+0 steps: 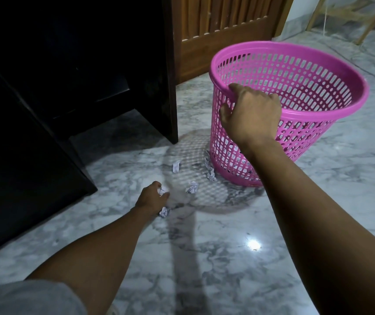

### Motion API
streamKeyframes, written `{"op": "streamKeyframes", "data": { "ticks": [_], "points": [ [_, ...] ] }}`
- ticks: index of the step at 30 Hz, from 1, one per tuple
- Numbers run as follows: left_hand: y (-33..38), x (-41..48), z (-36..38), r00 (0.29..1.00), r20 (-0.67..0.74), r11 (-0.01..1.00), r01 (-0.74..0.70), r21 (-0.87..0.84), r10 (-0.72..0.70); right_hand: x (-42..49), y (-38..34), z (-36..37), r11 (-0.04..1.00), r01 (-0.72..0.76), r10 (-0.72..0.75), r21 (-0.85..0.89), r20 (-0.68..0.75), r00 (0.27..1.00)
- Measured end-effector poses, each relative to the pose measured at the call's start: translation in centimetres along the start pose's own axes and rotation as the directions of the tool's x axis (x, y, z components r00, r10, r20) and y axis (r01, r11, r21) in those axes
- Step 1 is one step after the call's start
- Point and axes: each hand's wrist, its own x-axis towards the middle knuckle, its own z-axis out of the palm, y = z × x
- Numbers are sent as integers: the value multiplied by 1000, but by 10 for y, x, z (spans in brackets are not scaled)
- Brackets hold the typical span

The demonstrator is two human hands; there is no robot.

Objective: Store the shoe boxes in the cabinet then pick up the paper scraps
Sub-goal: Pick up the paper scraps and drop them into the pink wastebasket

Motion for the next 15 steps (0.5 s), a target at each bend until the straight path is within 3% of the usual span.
{"op": "streamKeyframes", "data": {
  "ticks": [6,12,15],
  "points": [
    [1,-1,3,995,-100,999,-17,42,21,1,1,3,1000,12,-13,-11,-21,1000],
    [8,-5,-3,986,-168,996,-27,-88,12,1,1,5,1000,9,-10,-14,-34,999],
    [9,-11,-4,988,-128,985,63,-163,-85,1,0,4,1000,10,-11,-17,-32,999]
  ]
}}
